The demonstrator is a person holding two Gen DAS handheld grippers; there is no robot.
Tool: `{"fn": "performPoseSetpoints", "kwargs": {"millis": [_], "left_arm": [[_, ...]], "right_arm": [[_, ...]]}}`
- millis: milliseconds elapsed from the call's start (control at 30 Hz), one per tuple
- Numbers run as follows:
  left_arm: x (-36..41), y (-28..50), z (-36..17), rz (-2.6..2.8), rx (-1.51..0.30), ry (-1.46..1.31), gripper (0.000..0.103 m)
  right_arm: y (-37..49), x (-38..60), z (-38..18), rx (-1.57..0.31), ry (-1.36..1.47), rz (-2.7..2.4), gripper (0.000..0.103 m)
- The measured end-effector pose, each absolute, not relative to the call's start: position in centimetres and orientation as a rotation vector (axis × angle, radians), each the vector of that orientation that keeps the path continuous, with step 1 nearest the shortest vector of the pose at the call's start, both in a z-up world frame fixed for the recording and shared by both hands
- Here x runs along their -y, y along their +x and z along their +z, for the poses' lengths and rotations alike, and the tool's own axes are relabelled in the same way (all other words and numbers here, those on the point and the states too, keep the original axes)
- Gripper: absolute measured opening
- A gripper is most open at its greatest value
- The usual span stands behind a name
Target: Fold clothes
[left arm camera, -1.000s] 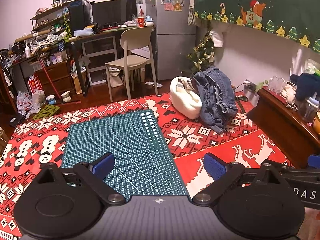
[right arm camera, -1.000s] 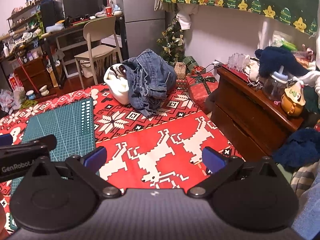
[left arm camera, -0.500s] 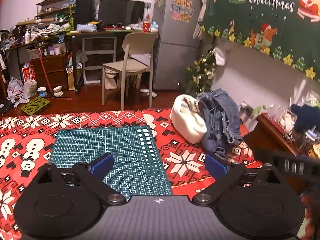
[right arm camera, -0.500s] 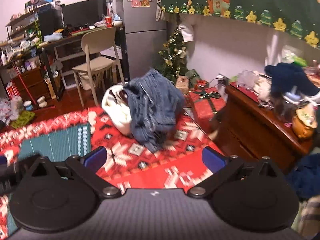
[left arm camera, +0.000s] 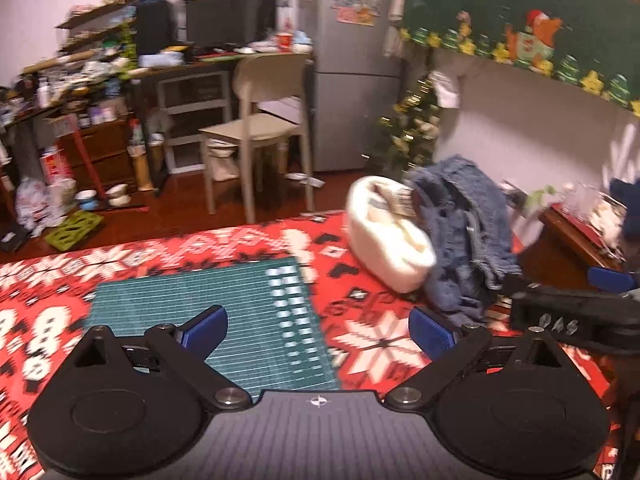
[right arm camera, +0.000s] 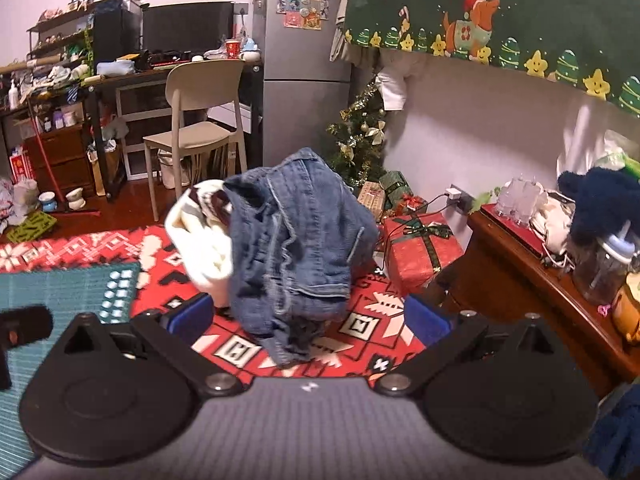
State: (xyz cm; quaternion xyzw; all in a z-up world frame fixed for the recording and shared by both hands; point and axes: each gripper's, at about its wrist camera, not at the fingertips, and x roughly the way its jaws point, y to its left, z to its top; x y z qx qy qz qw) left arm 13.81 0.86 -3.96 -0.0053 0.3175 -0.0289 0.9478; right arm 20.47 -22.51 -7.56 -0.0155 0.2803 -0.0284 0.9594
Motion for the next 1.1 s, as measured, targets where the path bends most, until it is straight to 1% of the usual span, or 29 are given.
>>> {"fn": "performPoseSetpoints", "kwargs": {"millis": [67,133,200,233,267,333,367,400,433,467,500,533,600,867,933,967,1000,1100], "left_arm": [[0.1,14.6,-4.1,-0.107,-0.650,-0.016,0.097],[1.0,15.3,-4.2,-0.156,-0.650,-0.026,0.097],[2.1,16.1,-4.3,-0.186,-0.662,-0.042,0.097],[2.6,16.6,-4.3,-0.199,-0.671,-0.050,0.097],[3.2,17.2,-4.4,-0.215,-0.681,-0.056,0.097],[4.2,18.3,-4.6,-0.261,-0.686,-0.073,0.096],[5.0,18.9,-4.8,-0.282,-0.683,-0.083,0.093],[5.6,19.5,-5.0,-0.296,-0.686,-0.088,0.090],[6.2,20.0,-5.3,-0.305,-0.692,-0.088,0.088],[6.7,20.5,-5.6,-0.314,-0.702,-0.093,0.084],[7.2,21.0,-6.0,-0.323,-0.713,-0.101,0.081],[7.6,21.5,-6.3,-0.328,-0.722,-0.114,0.080],[8.0,22.3,-6.8,-0.335,-0.737,-0.144,0.079],[9.5,24.9,-8.7,-0.406,-0.779,-0.306,0.079],[10.2,25.4,-9.1,-0.401,-0.799,-0.298,0.056],[10.5,25.6,-9.2,-0.393,-0.811,-0.288,0.030],[10.9,25.8,-9.4,-0.386,-0.823,-0.278,0.015],[10.7,25.2,-9.1,-0.360,-0.800,-0.278,0.013]], "right_arm": [[20.9,23.7,-8.0,-0.572,0.029,-0.025,0.098],[21.1,25.0,-8.3,-0.563,0.108,0.003,0.088],[21.4,25.8,-8.5,-0.558,0.116,0.009,0.082],[21.5,26.2,-8.7,-0.560,0.112,0.006,0.076],[21.6,26.5,-8.8,-0.564,0.108,-0.007,0.073],[22.0,27.8,-9.2,-0.579,0.143,-0.035,0.059],[22.1,28.5,-9.4,-0.586,0.178,-0.040,0.054],[22.3,29.2,-9.6,-0.592,0.213,-0.045,0.046],[22.4,29.9,-9.7,-0.597,0.242,-0.049,0.042],[22.4,30.3,-9.9,-0.599,0.257,-0.051,0.042],[22.5,30.6,-10.1,-0.601,0.264,-0.055,0.042],[22.6,31.0,-10.2,-0.605,0.272,-0.062,0.039],[22.6,31.7,-10.6,-0.611,0.303,-0.075,0.038],[23.1,32.6,-12.1,-0.626,0.356,-0.068,0.038],[23.3,32.6,-12.3,-0.624,0.358,-0.065,0.038],[23.4,32.6,-12.4,-0.624,0.357,-0.067,0.038],[23.4,32.6,-12.5,-0.625,0.359,-0.070,0.037],[23.5,32.8,-12.7,-0.625,0.369,-0.080,0.037]]}}
